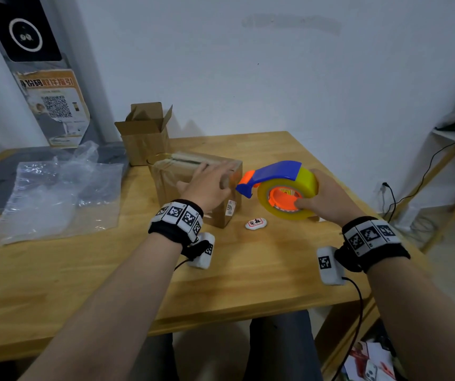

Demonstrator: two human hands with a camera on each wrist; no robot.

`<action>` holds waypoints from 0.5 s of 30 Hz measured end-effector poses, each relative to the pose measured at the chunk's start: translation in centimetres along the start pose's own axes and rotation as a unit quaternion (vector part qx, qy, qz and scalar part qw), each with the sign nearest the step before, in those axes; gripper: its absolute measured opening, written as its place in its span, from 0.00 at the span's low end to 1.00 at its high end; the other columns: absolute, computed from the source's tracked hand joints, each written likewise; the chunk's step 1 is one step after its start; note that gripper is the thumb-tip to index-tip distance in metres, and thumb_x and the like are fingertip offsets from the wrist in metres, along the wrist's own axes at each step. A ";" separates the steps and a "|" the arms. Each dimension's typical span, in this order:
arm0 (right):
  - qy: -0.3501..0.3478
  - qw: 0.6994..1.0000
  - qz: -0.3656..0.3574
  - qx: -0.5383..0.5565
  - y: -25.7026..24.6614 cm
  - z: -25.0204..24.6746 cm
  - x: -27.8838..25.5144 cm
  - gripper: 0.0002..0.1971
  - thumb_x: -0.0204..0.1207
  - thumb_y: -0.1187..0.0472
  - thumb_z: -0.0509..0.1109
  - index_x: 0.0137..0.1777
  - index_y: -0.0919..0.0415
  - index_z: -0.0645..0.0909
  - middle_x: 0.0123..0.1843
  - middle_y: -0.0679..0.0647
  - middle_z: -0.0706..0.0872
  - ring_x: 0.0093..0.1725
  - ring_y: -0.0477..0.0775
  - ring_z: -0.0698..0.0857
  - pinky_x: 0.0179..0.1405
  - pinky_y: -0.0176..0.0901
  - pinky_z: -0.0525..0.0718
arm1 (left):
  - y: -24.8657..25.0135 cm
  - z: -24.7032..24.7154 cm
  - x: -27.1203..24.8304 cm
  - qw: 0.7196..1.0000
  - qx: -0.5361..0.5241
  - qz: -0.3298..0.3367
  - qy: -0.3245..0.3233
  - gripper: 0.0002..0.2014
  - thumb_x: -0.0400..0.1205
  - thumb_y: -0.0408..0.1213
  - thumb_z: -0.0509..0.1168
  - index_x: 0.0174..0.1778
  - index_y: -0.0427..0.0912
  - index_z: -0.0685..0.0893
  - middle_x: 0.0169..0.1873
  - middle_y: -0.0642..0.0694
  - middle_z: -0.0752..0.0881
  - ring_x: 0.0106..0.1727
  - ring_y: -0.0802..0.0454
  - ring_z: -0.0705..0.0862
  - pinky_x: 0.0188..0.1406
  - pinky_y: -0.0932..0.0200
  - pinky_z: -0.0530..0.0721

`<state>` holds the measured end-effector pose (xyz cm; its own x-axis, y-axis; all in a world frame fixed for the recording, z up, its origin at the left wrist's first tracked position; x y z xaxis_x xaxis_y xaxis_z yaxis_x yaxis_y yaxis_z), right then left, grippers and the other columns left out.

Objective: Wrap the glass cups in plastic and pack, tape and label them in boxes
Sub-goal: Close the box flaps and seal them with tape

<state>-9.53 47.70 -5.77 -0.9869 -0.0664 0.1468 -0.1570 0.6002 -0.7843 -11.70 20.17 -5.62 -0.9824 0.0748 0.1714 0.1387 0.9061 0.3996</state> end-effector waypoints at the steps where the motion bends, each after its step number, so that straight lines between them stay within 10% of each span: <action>1: 0.001 1.000 -0.004 -0.003 -0.2 0.0 0.1 0.31 0.68 0.67 0.81 0.69 0.48 0.77 0.55 0.59 0.88 0.47 0.64 0.90 0.38 0.65 0.91 | -0.1 0.2 0.2 1.000 0.004 0.011 -0.009 0.30 0.83 0.48 0.60 0.81 0.76 0.65 0.87 0.65 0.61 0.91 0.46 0.50 0.79 0.15 0.56; 7: -0.041 0.998 -0.031 0.028 -1.5 0.6 -0.3 0.49 0.67 0.72 0.81 0.81 0.36 0.63 0.52 0.61 0.89 0.31 0.58 0.85 0.29 0.54 0.86 | -1.0 -0.1 0.5 0.999 -0.022 0.039 0.003 0.29 0.84 0.39 0.59 0.80 0.71 0.71 0.86 0.64 0.65 0.90 0.47 0.52 0.81 0.18 0.58; 12: -0.093 0.991 -0.092 0.019 -3.1 2.8 -1.7 0.50 0.67 0.73 0.81 0.81 0.29 0.69 0.71 0.42 0.85 0.65 0.41 0.86 0.66 0.45 0.86 | -0.6 0.0 -0.2 0.998 -0.021 0.051 -0.007 0.30 0.89 0.30 0.54 0.75 0.73 0.78 0.88 0.60 0.61 0.91 0.42 0.46 0.82 0.21 0.57; 15: -0.101 0.990 -0.095 -0.015 -4.4 3.8 -2.1 0.39 0.67 0.71 0.80 0.70 0.30 0.81 0.69 0.37 0.85 0.64 0.44 0.86 0.62 0.46 0.85 | -0.1 0.4 -0.8 0.999 0.010 0.032 -0.022 0.33 0.87 0.27 0.55 0.73 0.74 0.80 0.89 0.61 0.57 0.91 0.40 0.42 0.83 0.23 0.59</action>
<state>-6.95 42.22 -4.91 -0.9270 -0.3373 0.1639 -0.3429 0.5853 -0.7348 -10.99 20.16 -6.12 -0.9761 0.1514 0.1562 0.2001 0.9065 0.3717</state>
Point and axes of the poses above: each hand's wrist, its own x-axis towards the middle knuckle, its own z-axis out of the palm, y = z × x, the point moved 9 cm from there along x, towards the middle knuckle
